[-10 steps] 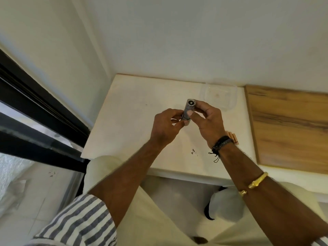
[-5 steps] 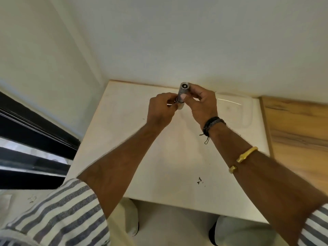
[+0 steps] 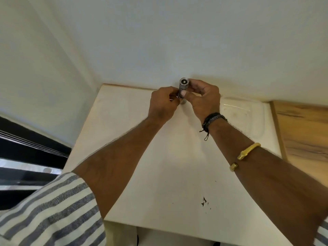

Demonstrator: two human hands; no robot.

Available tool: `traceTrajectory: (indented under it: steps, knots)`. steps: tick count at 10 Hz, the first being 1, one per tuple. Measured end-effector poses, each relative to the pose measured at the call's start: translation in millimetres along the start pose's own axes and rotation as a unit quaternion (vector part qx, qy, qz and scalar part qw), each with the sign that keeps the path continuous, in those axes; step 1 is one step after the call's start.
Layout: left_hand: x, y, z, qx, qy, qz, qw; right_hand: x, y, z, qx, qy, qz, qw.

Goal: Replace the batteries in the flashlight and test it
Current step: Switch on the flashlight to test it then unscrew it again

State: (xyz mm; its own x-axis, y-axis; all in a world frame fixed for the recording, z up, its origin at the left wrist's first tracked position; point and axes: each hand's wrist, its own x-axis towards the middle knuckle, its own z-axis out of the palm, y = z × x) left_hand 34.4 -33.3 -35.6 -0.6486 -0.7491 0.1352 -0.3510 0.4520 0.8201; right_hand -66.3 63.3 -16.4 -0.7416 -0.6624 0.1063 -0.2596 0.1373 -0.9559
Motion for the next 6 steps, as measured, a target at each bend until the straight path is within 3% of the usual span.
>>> traceTrajectory:
  steps: [6]
  knots:
    - [25.0,-1.4,7.5,-0.020,-0.006,-0.004,1.000,22.1,14.5,10.3,0.014,0.071,0.030,0.997]
